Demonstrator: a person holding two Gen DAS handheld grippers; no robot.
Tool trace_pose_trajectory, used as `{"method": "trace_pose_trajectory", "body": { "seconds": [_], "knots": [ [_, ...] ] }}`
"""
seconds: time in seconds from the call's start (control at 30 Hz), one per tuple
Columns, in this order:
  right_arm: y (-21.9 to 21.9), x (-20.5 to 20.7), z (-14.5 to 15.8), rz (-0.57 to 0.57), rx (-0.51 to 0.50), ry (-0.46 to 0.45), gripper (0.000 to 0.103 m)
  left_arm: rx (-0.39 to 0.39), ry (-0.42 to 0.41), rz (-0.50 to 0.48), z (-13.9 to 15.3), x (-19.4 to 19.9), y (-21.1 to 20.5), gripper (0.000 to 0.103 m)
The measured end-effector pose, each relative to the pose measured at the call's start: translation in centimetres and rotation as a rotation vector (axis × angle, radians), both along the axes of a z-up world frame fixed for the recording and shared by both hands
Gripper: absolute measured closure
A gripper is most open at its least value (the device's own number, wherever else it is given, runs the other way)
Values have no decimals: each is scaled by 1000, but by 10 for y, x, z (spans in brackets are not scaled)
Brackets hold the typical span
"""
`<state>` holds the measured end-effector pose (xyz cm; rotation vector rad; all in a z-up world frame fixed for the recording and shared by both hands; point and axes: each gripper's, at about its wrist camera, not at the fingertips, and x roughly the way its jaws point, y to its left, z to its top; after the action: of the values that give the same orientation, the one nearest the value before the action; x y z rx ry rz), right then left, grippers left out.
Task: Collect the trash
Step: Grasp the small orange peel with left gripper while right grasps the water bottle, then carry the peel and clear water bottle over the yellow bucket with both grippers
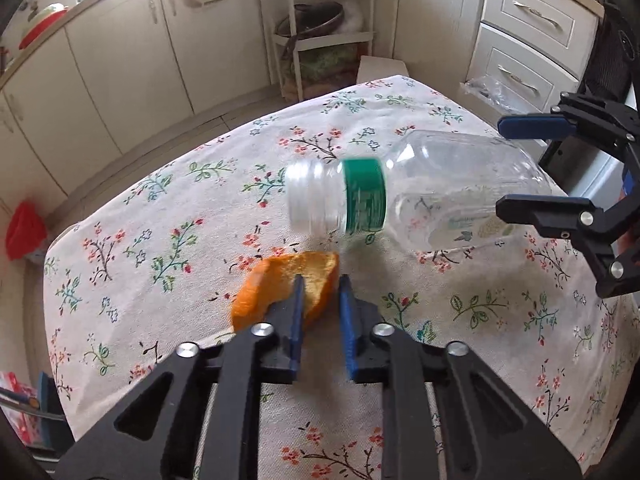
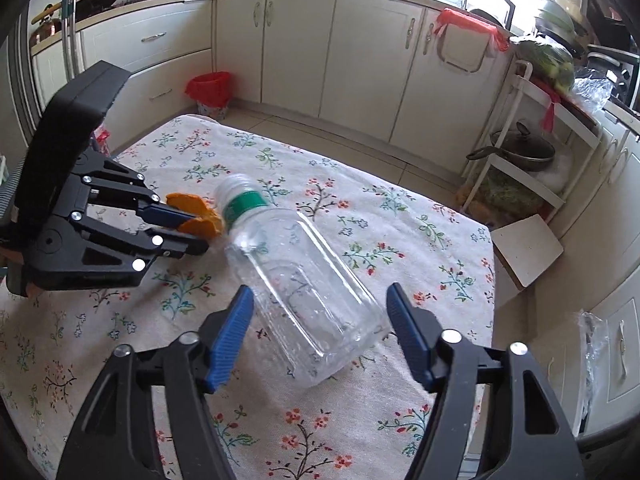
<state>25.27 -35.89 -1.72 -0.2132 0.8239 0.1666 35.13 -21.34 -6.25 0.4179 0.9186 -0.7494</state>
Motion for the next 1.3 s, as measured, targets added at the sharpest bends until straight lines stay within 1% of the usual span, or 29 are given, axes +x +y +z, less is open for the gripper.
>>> {"method": "trace_pose_trajectory", "body": {
  "seconds": [0.03, 0.07, 0.1, 0.13, 0.17, 0.2, 0.23, 0.3, 0.33, 0.37, 0.4, 0.43, 0.47, 0.5, 0.6, 0.63, 0.67, 0.7, 0.73, 0.77, 0.8, 0.83, 0.87, 1.0, 1.1, 1.2, 1.3],
  "knots": [
    [2, -1, 2, 7, 7, 4, 50, -10, 14, 15, 1, 0, 3, 95],
    [3, -2, 3, 7, 4, 7, 57, -18, 30, 33, 1, -1, 7, 97],
    [4, -4, 5, 15, 10, 10, 75, -32, 50, 50, 2, -3, 11, 97],
    [5, -6, 10, 17, 22, 9, 79, -53, 76, 70, 2, -6, 16, 98],
    [4, -7, 13, 20, 47, 27, 93, -74, 100, 88, 3, -10, 23, 98],
    [3, -7, 14, 22, 72, 48, 98, -88, 117, 100, 3, -14, 27, 98],
    [3, -10, 16, 16, 76, 53, 98, -114, 139, 116, 5, -21, 34, 98],
    [4, -14, 14, 9, 74, 67, 98, -162, 189, 139, 6, -34, 46, 99],
    [4, -17, 14, 7, 67, 71, 98, -173, 203, 148, 7, -45, 51, 99],
    [4, -19, 15, -1, 54, 52, 90, -182, 212, 150, 7, -56, 56, 99],
    [4, -22, 17, -9, 43, 31, 56, -192, 222, 151, 7, -65, 59, 99],
    [3, -25, 20, -20, 35, 6, 36, -204, 235, 152, 6, -75, 63, 99],
    [2, -26, 23, -30, 27, -29, 22, -211, 244, 153, 5, -85, 66, 99],
    [0, -27, 26, -35, 24, -62, 22, -220, 253, 154, 3, -92, 68, 98],
    [3, -17, 24, -27, 47, -36, 22, -237, 272, 166, -5, -103, 71, 98],
    [8, -14, 21, -20, 41, -28, 22, -246, 274, 173, -7, -104, 72, 98],
    [14, -11, 16, -9, 15, -20, 22, -256, 280, 179, -8, -102, 71, 98],
    [20, -10, 10, -2, -23, -16, 22, -266, 287, 184, -8, -100, 71, 98],
    [28, -6, 2, 5, -83, -12, 22, -276, 292, 188, -9, -99, 71, 98],
    [32, -6, -4, 7, -110, -7, 22, -281, 293, 191, -10, -96, 70, 98],
    [33, -4, -10, 6, -121, 6, 32, -284, 293, 193, -10, -96, 73, 98],
    [31, -2, -17, -6, -118, 21, 45, -288, 292, 196, -10, -96, 74, 98],
    [27, 0, -21, -15, -89, 47, 48, -292, 292, 199, -10, -97, 74, 98],
    [14, -8, -15, -33, 64, 83, 49, -311, 298, 225, -8, -107, 79, 99],
    [8, -20, -6, -43, 229, 117, 49, -331, 295, 247, -1, -122, 85, 99],
    [11, -46, 0, -43, 368, 145, 49, -338, 268, 268, 11, -147, 92, 99],
    [20, -76, 2, -48, 457, 158, 49, -332, 227, 297, 24, -169, 101, 99]
  ]
}}
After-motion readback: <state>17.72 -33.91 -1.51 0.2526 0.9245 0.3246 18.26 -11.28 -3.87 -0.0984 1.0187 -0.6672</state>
